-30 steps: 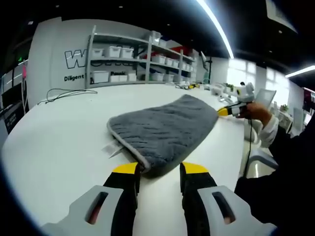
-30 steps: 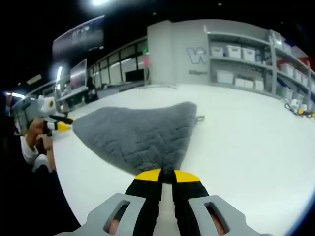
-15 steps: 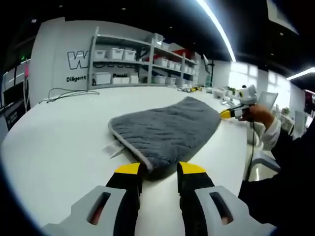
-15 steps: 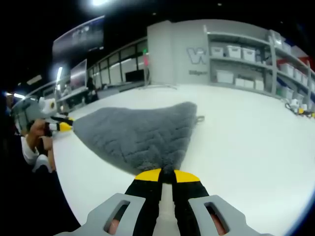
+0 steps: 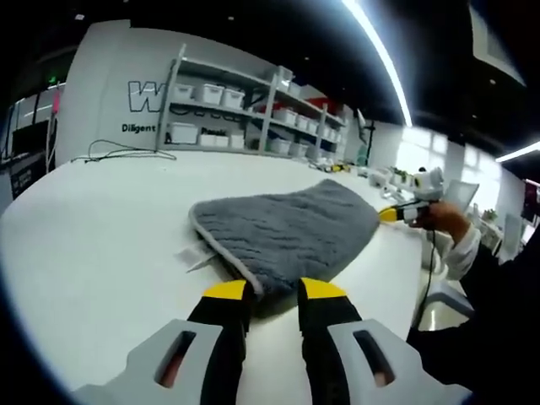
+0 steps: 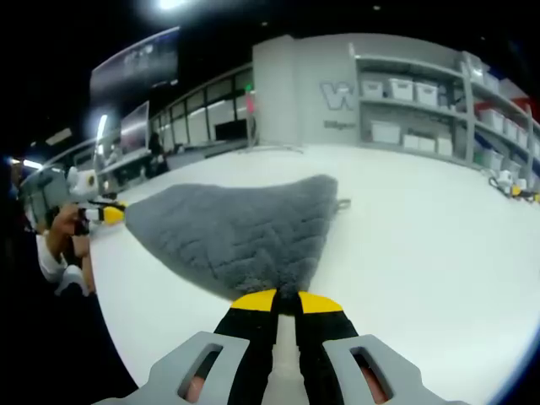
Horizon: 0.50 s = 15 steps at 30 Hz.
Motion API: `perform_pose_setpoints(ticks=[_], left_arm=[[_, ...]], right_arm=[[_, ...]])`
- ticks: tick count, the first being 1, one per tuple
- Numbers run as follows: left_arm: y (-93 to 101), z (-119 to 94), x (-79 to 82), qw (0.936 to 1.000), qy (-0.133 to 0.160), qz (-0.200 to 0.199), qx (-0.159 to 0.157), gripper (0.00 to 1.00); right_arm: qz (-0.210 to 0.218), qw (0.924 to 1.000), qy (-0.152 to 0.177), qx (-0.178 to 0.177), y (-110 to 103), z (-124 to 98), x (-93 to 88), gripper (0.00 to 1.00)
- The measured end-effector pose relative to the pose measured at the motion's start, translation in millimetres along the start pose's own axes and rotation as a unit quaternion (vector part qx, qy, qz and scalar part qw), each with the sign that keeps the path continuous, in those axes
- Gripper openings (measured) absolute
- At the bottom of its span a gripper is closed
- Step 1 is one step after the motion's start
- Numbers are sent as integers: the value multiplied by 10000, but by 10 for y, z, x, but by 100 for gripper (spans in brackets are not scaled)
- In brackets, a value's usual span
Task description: Open the folded towel by lifting each exposed corner and separating the folded layers until the towel lies flat within the target outline without major curled edges
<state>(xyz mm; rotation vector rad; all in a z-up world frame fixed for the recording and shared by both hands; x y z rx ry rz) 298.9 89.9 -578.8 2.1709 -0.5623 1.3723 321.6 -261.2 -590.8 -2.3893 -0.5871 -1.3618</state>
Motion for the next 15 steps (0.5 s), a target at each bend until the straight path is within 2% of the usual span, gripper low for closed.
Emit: perform_pose_setpoints(ticks=[13, 15], left_arm=[[-54, 15, -22, 9999, -35, 140, 61, 17], [-67, 23, -45, 9992, -98, 355, 162, 17]], right_arm=[[-57, 10000, -22, -25, -13, 2, 5, 4], [-110, 9999, -33, -52, -15, 7, 9, 4]])
Point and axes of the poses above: the point that each gripper's makers call its tool centre point, and the gripper's own axes: z roughly forward along the fingers, y roughly to its right, x roughly out of its top, the point moved 1 cm from there along -z, roughly backward along the fingers, and after that the axes turned 4 degrees about -y, right-handed, at the moved point
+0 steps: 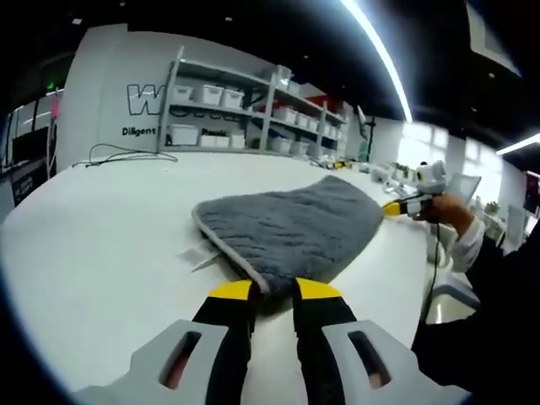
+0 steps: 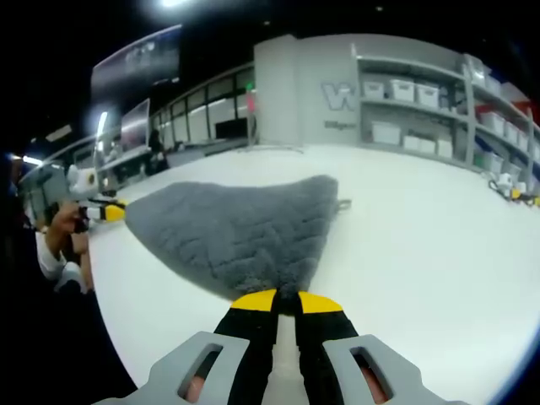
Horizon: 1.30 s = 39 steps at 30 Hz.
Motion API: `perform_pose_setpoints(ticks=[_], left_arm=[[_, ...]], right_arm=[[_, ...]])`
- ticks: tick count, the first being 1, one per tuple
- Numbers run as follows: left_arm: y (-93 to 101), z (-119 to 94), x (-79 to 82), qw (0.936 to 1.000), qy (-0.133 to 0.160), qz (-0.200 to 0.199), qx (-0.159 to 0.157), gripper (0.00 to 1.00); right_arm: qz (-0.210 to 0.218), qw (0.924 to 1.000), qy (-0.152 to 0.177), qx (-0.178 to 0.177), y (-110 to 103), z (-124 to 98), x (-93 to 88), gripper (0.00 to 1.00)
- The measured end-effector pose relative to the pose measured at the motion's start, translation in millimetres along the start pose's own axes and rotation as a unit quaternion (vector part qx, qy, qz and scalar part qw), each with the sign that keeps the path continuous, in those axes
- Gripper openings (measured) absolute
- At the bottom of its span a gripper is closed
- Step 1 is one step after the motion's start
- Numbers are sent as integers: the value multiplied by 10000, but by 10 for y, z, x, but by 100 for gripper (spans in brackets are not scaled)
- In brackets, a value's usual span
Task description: Open the folded towel by lifting each exposed corner and separating the folded layers until the towel lies flat within the target outline without major curled edges
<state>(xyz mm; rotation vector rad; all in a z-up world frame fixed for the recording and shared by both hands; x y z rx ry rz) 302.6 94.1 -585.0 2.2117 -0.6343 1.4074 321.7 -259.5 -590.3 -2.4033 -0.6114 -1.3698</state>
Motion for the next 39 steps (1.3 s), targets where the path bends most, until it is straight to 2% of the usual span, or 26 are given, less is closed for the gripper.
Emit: perform_pose_setpoints(ticks=[10, 17, 39], left_arm=[[-19, 8, -5, 10000, -13, -84, 17, 15], [0, 20, -21, 9998, -82, 6, 156, 14], [-26, 31, -18, 9999, -73, -61, 67, 9]], right_arm=[[-11, 10000, 14, 1, -5, 4, 0, 4], [15, 10000, 21, 13, -9, -1, -4, 4], [-174, 9998, -13, 43, -7, -17, -8, 1]])
Point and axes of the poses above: the point that each gripper's makers call its tool centre point, and the gripper's own axes: z roughly forward along the fingers, y roughly to its right, x roughly out of its top, the point moved 1 cm from there along -z, roughly backward along the fingers, and after that the axes turned 4 degrees about -y, right-handed, at the moved point
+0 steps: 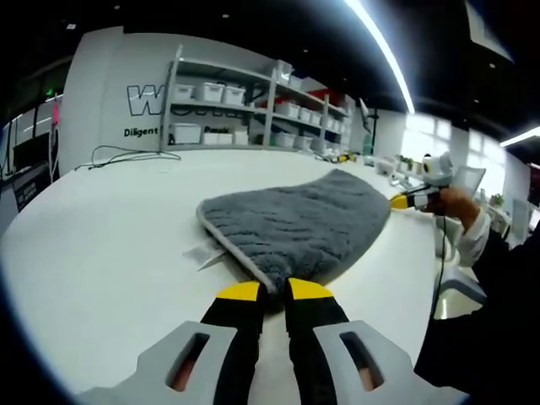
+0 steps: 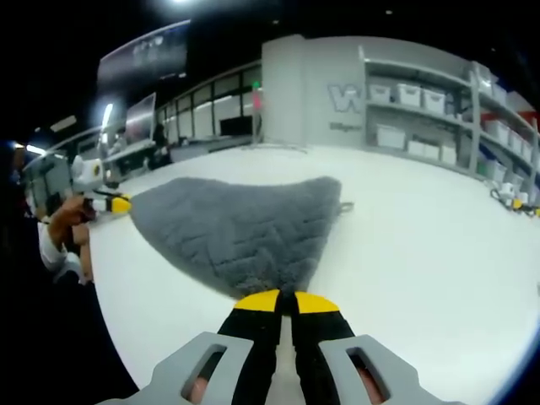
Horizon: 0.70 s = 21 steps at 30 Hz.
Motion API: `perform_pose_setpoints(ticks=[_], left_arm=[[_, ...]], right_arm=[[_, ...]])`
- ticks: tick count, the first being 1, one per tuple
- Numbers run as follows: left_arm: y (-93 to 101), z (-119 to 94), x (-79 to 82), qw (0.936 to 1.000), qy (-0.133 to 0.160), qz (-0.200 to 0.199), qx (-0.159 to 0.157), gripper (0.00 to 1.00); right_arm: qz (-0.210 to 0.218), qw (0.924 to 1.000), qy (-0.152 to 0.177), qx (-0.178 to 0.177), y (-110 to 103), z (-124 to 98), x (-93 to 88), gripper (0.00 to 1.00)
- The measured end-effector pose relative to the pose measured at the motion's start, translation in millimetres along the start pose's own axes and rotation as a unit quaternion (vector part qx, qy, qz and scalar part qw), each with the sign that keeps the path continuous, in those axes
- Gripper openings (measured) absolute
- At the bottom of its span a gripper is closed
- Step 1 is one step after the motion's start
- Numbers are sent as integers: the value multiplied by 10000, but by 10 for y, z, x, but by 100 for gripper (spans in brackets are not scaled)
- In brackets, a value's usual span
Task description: Open the folded towel by lifting each exposed corner and separating the folded layers until the towel lies flat within the target outline without major curled edges
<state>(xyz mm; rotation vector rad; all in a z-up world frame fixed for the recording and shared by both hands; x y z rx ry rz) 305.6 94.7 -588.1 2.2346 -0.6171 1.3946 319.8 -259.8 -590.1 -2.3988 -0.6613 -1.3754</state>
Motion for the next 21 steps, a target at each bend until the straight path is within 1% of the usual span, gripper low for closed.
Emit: perform_pose_setpoints(ticks=[6, 8, 11, 16, 21], left_arm=[[-8, 8, 8, 9999, -42, -90, -13, 8], [-27, 22, 20, 9999, -59, -148, 33, 8], [-28, 27, 25, 9998, -128, -123, 63, 8], [-87, 31, 39, 9995, -224, -240, 5, 8], [-32, 23, 27, 9990, -365, -263, -68, 8]], right_arm=[[47, 10000, -7, 13, 5, -3, 2, 0], [66, 10000, -18, 15, 5, -2, 2, 0], [72, 10000, -32, 16, 6, -2, 0, 0], [70, 10000, -57, -6, 13, -1, 0, 0], [75, 9999, -77, -28, 19, 1, 1, 0]])
Point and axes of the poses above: the point that each gripper's makers call its tool centre point, and the gripper's own axes: z roughly forward along the fingers, y roughly to its right, x roughly out of its top, the point moved 1 cm from there along -z, roughly backward along the fingers, and after that the axes turned 4 degrees about -y, right-handed, at the moved point
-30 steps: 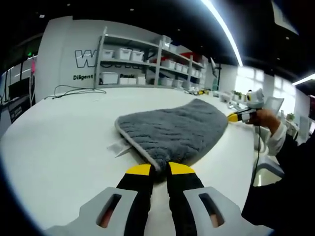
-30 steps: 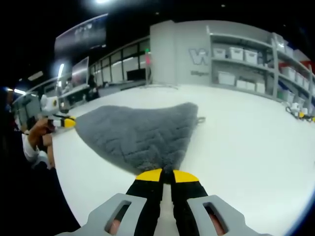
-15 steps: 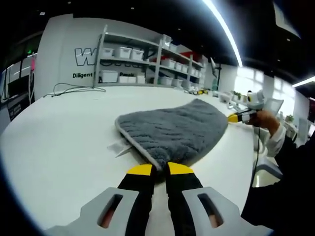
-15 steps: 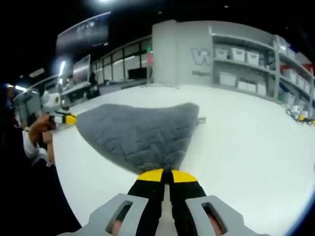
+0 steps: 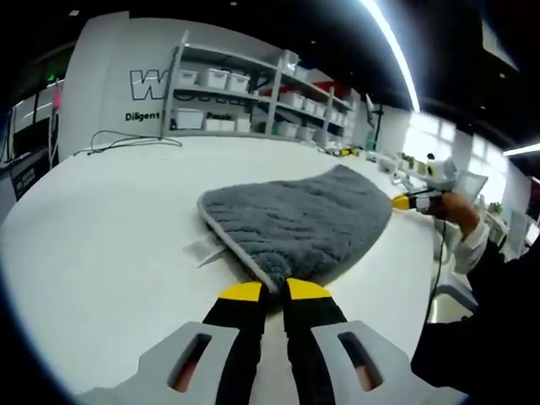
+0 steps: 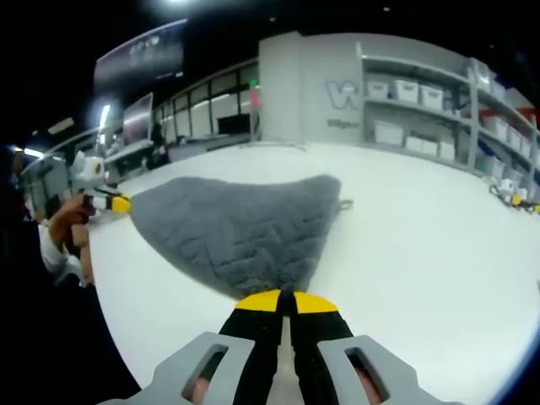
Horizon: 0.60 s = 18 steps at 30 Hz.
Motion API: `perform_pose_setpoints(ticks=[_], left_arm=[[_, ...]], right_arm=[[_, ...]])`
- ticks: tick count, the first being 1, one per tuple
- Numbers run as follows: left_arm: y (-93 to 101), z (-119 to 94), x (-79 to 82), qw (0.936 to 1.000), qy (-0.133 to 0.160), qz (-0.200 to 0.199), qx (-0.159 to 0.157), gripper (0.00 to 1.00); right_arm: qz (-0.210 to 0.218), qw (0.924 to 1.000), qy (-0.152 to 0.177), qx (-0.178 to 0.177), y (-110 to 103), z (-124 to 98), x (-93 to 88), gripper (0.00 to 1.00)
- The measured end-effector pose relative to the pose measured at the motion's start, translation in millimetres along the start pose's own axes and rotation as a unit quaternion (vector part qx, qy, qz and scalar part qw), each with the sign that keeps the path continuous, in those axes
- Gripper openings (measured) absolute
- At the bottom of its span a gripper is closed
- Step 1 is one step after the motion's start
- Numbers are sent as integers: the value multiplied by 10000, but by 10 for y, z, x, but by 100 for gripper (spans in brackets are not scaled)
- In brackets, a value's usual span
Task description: Open the folded towel by lifting each exposed corner and separating the folded layers until the towel lies flat within the target outline without major curled edges
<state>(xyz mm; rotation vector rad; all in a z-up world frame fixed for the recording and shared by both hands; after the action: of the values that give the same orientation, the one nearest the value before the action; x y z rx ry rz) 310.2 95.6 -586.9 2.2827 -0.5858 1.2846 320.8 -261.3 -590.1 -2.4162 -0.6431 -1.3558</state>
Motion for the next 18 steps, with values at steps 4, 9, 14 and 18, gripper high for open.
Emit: perform_pose_setpoints(ticks=[4, 9, 14, 18], left_arm=[[1, 3, -3, 9999, -69, -104, -26, 8], [4, 8, -1, 9999, -141, -93, -7, 7], [-2, 12, 3, 9998, -170, -138, -5, 7], [44, 17, -12, 9998, -162, -127, 15, 7]], right_arm=[[38, 10000, -14, -21, 6, 0, 1, 0], [48, 10000, -28, -36, 7, -8, 5, 0], [78, 9999, -47, -61, 5, -14, 2, 0], [133, 9999, -47, -46, -2, -16, -1, 0]])
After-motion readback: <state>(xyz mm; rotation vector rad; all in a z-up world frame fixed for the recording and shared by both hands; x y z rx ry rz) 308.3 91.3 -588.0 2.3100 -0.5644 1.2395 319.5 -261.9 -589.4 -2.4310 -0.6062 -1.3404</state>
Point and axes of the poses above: the point that each gripper's makers call its tool centre point, and the gripper's own axes: z roughly forward along the fingers, y roughly to its right, x roughly out of its top, the point moved 1 cm from there along -z, roughly backward along the fingers, and after that the axes turned 4 degrees about -y, right-handed, at the moved point
